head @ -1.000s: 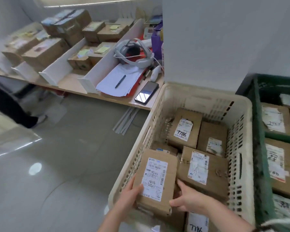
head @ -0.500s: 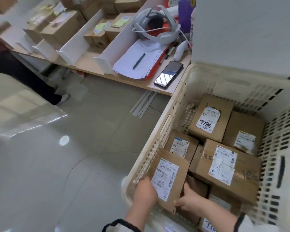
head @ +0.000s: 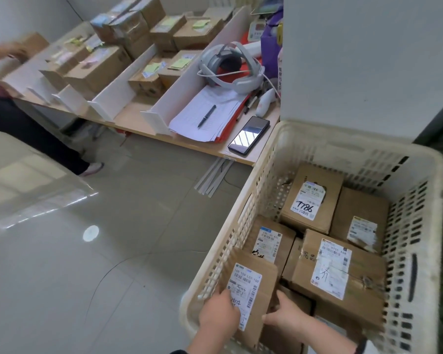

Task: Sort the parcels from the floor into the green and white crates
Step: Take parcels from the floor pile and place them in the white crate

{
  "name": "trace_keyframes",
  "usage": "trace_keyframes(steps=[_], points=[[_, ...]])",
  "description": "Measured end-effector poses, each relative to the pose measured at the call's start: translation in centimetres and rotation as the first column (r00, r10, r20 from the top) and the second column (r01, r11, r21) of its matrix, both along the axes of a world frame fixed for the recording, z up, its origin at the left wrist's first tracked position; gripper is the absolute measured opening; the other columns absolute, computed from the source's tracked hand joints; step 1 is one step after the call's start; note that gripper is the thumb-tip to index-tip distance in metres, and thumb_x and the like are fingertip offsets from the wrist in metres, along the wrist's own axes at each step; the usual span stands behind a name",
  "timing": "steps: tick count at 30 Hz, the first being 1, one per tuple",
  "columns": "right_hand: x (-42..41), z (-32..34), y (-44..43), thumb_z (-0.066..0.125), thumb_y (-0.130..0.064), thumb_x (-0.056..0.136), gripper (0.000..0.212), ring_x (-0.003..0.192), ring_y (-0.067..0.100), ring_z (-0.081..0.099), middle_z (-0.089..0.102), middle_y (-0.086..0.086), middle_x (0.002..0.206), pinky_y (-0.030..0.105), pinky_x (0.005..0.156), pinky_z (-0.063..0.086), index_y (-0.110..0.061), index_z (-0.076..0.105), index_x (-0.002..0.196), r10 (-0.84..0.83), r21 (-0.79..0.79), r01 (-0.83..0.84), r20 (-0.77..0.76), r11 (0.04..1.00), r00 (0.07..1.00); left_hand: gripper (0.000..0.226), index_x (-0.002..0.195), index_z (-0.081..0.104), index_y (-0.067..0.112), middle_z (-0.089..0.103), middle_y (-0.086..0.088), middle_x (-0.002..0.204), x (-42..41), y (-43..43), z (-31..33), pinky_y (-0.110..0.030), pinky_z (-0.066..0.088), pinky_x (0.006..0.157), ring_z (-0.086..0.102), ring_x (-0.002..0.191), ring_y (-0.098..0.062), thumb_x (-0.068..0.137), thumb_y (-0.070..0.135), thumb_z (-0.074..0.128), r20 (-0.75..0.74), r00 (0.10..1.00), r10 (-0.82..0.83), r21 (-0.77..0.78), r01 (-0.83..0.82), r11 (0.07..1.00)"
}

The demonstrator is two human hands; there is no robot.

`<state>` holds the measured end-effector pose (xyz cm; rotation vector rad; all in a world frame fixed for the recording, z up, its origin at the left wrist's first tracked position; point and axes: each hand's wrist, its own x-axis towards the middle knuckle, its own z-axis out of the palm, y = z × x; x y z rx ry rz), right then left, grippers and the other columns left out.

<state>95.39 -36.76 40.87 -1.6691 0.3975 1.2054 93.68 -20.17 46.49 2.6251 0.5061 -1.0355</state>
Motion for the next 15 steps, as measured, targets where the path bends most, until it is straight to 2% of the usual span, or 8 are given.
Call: trace_keyframes(steps=[2, 4, 5, 7, 8, 9, 12, 15], points=[[0.9, 1.3, -0.2, 0.074, -0.007, 0.075, 0.08, 0.093, 0.007, 0.055, 0.056, -0.011, 0.095, 0.02, 0.079, 0.05, -0.013, 0.032, 0.143, -0.06, 0.009, 0.06, 0.021, 0.998, 0.998, 0.038, 0.122, 0.054, 0.024, 0.058, 0.002, 0.123, 0.4, 0.0, 0.8, -0.033, 0.048, 0.091, 0.058, 0.107, -0.017, 0.087, 0.029, 0.04, 0.032, 0.998, 0.053, -0.045, -0.051, 0.998], [1.8, 3.3, -0.3, 0.072, -0.01, 0.079, 0.079, 0.08, -0.002, 0.049, 0.049, -0.018, 0.091, 0.007, 0.059, 0.043, -0.016, 0.029, 0.144, -0.103, 0.016, 0.103, 0.063, 0.995, 0.993, 0.035, 0.121, 0.054, 0.028, 0.062, 0.008, 0.115, 0.8, 0.1, 2.0, -0.032, 0.051, 0.085, 0.06, 0.094, -0.008, 0.087, 0.03, 0.043, 0.096, 0.989, 0.112, -0.107, -0.101, 0.989], [2.2, 4.3, -0.4, 0.072, -0.013, 0.08, 0.08, 0.082, -0.003, 0.05, 0.051, -0.016, 0.098, 0.007, 0.061, 0.045, -0.017, 0.026, 0.146, -0.12, 0.018, 0.118, 0.108, 0.993, 0.987, 0.038, 0.126, 0.051, 0.03, 0.063, 0.013, 0.109, 1.1, 0.2, 2.6, -0.027, 0.052, 0.076, 0.06, 0.084, -0.002, 0.088, 0.031, 0.046, 0.133, 0.98, 0.148, -0.154, -0.127, 0.98], [3.0, 6.8, -0.2, 0.073, -0.02, 0.08, 0.088, 0.116, 0.012, 0.052, 0.048, -0.004, 0.134, 0.023, 0.091, 0.048, -0.017, 0.019, 0.149, -0.147, 0.011, 0.148, 0.216, 0.989, 0.965, 0.051, 0.14, 0.04, 0.033, 0.059, 0.022, 0.097, 2.0, 0.6, 4.3, -0.014, 0.047, 0.058, 0.058, 0.068, 0.01, 0.089, 0.033, 0.051, 0.187, 0.943, 0.276, -0.306, -0.211, 0.928], [3.4, 8.1, -0.1, 0.073, -0.023, 0.081, 0.091, 0.132, 0.019, 0.04, 0.035, 0.001, 0.149, 0.034, 0.106, 0.039, -0.017, 0.015, 0.15, -0.152, 0.003, 0.157, 0.273, 0.988, 0.95, 0.056, 0.143, 0.037, 0.031, 0.057, 0.024, 0.101, 2.5, 0.8, 5.3, -0.009, 0.043, 0.056, 0.057, 0.071, 0.013, 0.09, 0.033, 0.053, 0.196, 0.921, 0.338, -0.386, -0.244, 0.89], [3.8, 9.3, 0.1, 0.073, -0.025, 0.081, 0.093, 0.14, 0.022, 0.03, 0.026, 0.004, 0.154, 0.039, 0.113, 0.031, -0.017, 0.013, 0.151, -0.149, 0.002, 0.156, 0.32, 0.988, 0.936, 0.058, 0.145, 0.035, 0.03, 0.057, 0.023, 0.11, 3.1, 1.1, 6.4, -0.006, 0.041, 0.059, 0.057, 0.08, 0.012, 0.09, 0.033, 0.056, 0.199, 0.9, 0.387, -0.455, -0.265, 0.85], [5.1, 12.8, 1.6, 0.07, -0.029, 0.082, 0.092, 0.142, 0.023, 0.025, 0.021, 0.005, 0.157, 0.038, 0.113, 0.029, -0.018, 0.011, 0.151, -0.14, 0.022, 0.143, 0.415, 0.989, 0.899, 0.059, 0.145, 0.035, 0.029, 0.054, 0.004, 0.131, 4.3, 2.7, 10.1, -0.017, 0.046, 0.073, 0.057, 0.107, -0.007, 0.09, 0.033, 0.058, 0.212, 0.846, 0.49, -0.581, -0.295, 0.759], [6.2, 15.8, 4.0, 0.067, -0.03, 0.083, 0.088, 0.141, 0.023, 0.027, 0.021, 0.004, 0.156, 0.036, 0.107, 0.032, -0.02, 0.011, 0.151, -0.147, 0.036, 0.146, 0.458, 0.989, 0.877, 0.051, 0.142, 0.04, 0.028, 0.056, 0.001, 0.126, 4.3, 4.7, 13.2, -0.027, 0.047, 0.079, 0.058, 0.108, -0.013, 0.093, 0.029, 0.056, 0.229, 0.777, 0.586, -0.651, -0.325, 0.686]])
